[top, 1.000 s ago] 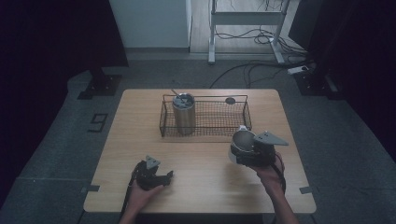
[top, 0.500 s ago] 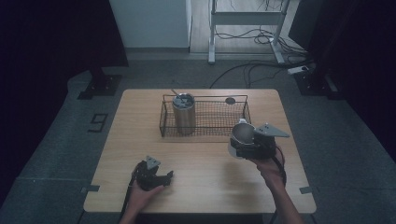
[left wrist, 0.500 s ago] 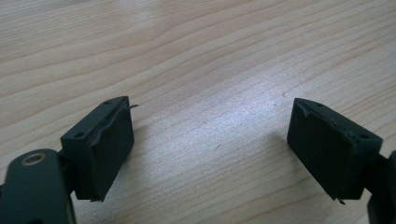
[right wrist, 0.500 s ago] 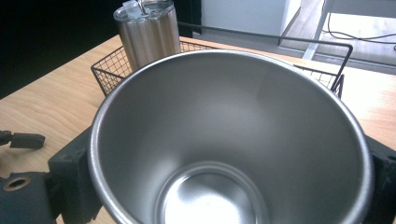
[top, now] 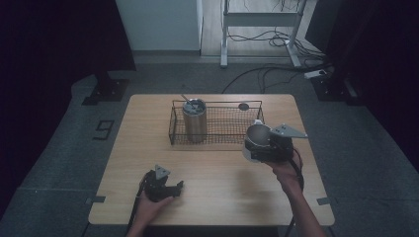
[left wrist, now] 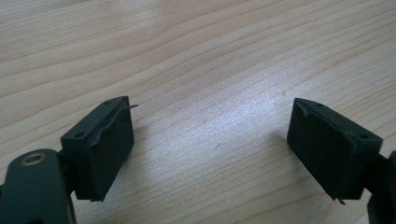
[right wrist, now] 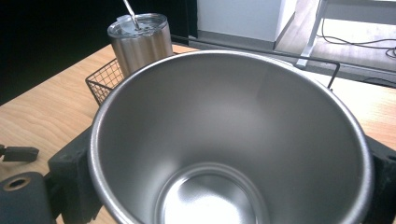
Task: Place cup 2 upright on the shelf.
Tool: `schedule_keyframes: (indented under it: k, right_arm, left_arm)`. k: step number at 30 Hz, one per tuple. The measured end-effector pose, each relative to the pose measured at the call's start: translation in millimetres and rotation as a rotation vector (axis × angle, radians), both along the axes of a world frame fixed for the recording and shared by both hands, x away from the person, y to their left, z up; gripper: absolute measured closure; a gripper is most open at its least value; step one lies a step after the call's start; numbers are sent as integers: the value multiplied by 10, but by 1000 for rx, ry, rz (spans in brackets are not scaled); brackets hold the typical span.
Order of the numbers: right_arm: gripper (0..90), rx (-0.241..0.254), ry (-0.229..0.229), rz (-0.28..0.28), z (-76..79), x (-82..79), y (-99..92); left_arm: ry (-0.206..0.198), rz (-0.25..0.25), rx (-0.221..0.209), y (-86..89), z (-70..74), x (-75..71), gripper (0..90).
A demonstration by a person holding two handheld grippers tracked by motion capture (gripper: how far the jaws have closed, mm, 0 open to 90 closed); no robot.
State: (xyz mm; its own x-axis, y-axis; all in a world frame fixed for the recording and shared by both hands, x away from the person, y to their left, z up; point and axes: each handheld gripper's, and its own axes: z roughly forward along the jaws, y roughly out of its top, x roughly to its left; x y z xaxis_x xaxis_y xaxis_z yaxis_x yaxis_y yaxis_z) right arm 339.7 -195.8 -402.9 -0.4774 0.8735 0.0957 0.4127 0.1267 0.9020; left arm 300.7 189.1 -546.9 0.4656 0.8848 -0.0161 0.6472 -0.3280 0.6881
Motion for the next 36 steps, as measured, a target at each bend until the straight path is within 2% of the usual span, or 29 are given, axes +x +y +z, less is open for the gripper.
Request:
schedule_keyframes:
  k: [15,36]
  right_arm:
    - [67,-8,-4,-15,71,152,27]
    - [67,-5,21,-53,104,431,-11]
  left_arm:
    - [1,1,3,-6,-1,-1,148]
    - [-1,2,8,-12,-2,-2,148]
